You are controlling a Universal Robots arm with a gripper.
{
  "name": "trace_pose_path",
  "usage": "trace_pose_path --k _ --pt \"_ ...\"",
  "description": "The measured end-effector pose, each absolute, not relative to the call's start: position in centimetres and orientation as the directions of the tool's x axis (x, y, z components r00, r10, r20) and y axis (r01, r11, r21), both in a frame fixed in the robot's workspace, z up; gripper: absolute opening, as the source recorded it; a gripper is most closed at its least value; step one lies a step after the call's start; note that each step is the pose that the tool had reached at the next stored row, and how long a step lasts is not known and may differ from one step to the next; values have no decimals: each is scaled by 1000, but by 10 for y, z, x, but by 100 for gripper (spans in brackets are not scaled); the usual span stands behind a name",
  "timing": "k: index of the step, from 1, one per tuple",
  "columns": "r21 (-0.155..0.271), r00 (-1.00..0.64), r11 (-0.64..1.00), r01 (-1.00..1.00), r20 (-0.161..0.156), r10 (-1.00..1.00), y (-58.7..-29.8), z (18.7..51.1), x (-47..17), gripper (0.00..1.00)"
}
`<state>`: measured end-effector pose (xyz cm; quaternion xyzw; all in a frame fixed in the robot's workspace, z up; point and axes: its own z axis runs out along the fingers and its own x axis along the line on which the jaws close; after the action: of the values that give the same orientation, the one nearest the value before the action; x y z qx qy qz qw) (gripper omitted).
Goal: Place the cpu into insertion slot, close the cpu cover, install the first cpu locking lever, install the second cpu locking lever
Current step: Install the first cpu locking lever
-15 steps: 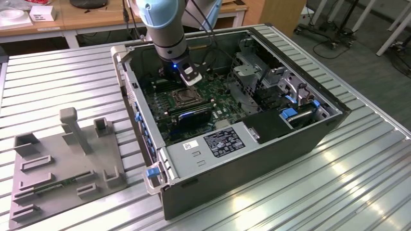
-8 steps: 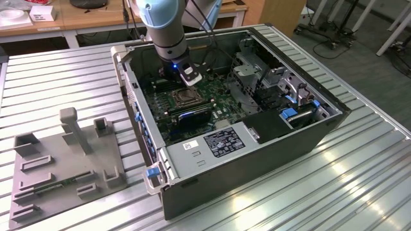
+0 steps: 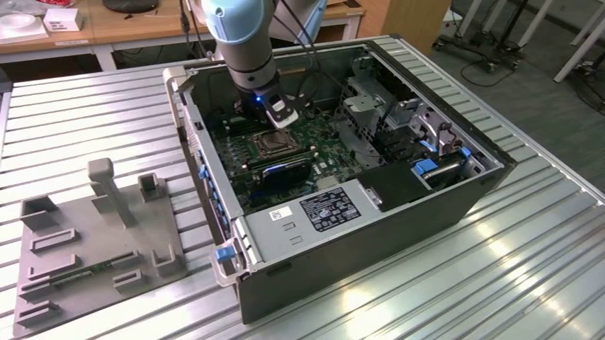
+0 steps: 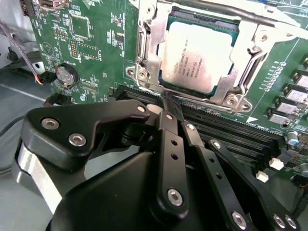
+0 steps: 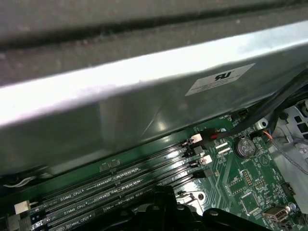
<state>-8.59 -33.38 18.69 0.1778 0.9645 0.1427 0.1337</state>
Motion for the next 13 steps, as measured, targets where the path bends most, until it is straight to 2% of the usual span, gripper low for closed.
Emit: trace_pose_path --k 13 --pt "330 -901 894 305 -204 382 -334 186 -86 11"
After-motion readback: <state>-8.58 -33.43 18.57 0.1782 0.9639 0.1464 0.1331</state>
